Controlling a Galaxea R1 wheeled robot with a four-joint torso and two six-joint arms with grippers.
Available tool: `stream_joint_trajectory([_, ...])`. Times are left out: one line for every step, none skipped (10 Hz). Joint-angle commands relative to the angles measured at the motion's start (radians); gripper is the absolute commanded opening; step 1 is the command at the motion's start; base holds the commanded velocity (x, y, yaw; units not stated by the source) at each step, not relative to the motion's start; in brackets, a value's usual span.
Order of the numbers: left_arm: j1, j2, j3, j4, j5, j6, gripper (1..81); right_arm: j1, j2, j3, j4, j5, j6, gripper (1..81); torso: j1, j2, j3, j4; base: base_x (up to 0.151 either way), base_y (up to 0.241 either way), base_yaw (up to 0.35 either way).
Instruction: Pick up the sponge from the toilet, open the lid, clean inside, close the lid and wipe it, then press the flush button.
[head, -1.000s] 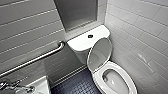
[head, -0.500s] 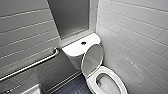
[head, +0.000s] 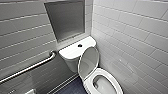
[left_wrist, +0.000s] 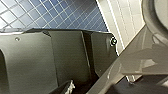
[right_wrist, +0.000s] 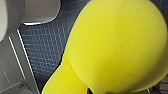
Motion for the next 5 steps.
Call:
stream_joint_trajectory([-0.132,-0.099,0.153,-0.087,0.065,-0.037,81.1,-0.007,-0.005,-0.038,-0.112,-0.025,0.000,1.0,0.000,0.000,0.000,0.000,0.000,0.000,0.000])
stream_joint_trajectory([-0.171,-0.127,0.198,-0.106,0.104,-0.037,81.1,-0.010,0.012,-0.068,-0.118,-0.025,0.005,1.0,0.000,0.000,0.000,0.000,0.000,0.000,0.000])
stream_joint_trajectory([-0.212,-0.147,0.225,-0.124,0.128,-0.040,81.1,-0.012,0.023,-0.088,-0.118,-0.025,0.008,1.0,0.000,0.000,0.000,0.000,0.000,0.000,0.000])
stream_joint_trajectory([-0.252,-0.161,0.233,-0.161,0.132,-0.044,81.1,-0.015,0.024,-0.094,-0.124,-0.025,0.005,1.0,0.000,0.000,0.000,0.000,0.000,0.000,0.000])
stream_joint_trajectory([-0.292,-0.163,0.233,-0.193,0.132,-0.044,81.1,-0.015,0.033,-0.110,-0.152,-0.025,-0.001,1.0,0.000,0.000,0.000,0.000,0.000,0.000,0.000])
